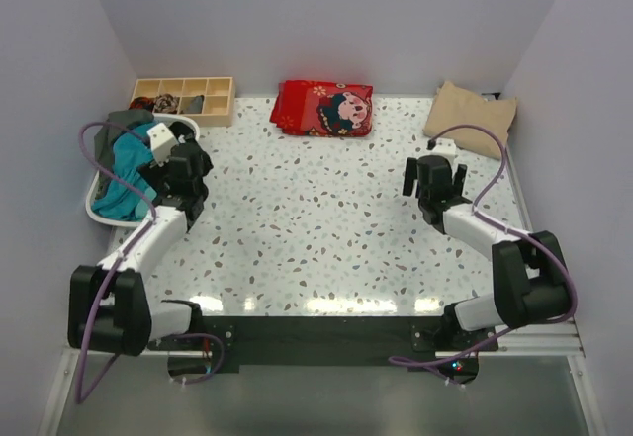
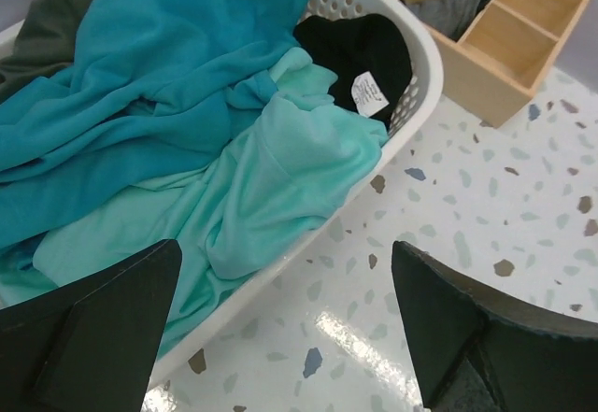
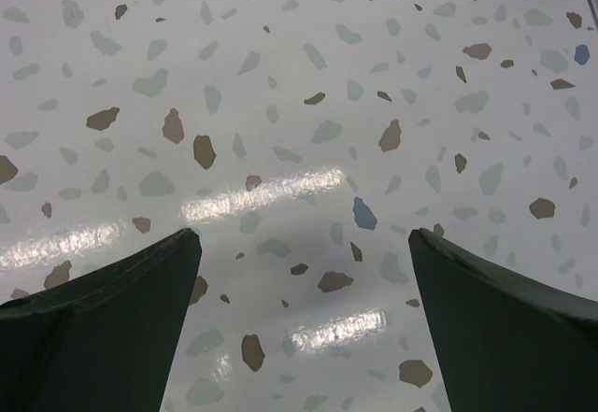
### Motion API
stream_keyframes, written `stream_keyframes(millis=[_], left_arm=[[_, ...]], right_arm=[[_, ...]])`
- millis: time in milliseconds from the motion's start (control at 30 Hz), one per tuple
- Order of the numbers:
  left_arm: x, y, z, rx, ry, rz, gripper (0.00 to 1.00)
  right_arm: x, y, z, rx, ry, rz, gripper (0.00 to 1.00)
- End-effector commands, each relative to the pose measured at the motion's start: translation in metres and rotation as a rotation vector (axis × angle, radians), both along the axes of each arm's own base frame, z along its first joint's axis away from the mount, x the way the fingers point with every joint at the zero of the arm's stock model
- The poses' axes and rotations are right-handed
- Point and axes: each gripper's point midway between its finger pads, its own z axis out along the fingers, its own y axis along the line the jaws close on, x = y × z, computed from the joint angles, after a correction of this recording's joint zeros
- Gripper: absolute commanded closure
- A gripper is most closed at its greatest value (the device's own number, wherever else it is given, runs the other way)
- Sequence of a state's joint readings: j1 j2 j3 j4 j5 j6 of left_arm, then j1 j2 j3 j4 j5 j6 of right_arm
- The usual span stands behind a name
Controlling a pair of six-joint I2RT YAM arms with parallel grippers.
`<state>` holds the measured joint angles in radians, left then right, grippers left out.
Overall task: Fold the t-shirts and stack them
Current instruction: Grab crumpled tshirt from bin with the left arm
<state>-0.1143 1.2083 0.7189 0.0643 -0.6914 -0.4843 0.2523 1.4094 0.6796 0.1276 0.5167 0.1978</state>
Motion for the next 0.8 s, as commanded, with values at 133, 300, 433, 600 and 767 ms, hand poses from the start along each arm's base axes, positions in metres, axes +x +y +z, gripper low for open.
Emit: stream_keyframes(millis=[133,300,433,600,767], left_arm=[[0.046,0.032,-0.009,0.050,0.037,0.130,0.01],[0.056,0.044,-0.017,0.046,0.045,0.146,0.14],[0.063,0.055,-0.023,0.035,0.048,0.142,0.53],[0.070,0.062,-0.036,0.012,0.072,0.119,1.00],[0.073,0.059,0.022,0.016,-0.060,0.080,1.00]], right_arm=[[0.023,0.000,0.023,0.022,-0.067,-0.020,0.01],[0.024,-0.001,0.019,0.037,-0.053,-0.015,0.01],[0.025,-0.001,0.018,0.041,-0.051,-0.014,0.01],[0.025,-0.002,0.017,0.044,-0.045,-0.016,0.01],[0.026,0.000,0.015,0.050,-0.041,-0.011,0.01]])
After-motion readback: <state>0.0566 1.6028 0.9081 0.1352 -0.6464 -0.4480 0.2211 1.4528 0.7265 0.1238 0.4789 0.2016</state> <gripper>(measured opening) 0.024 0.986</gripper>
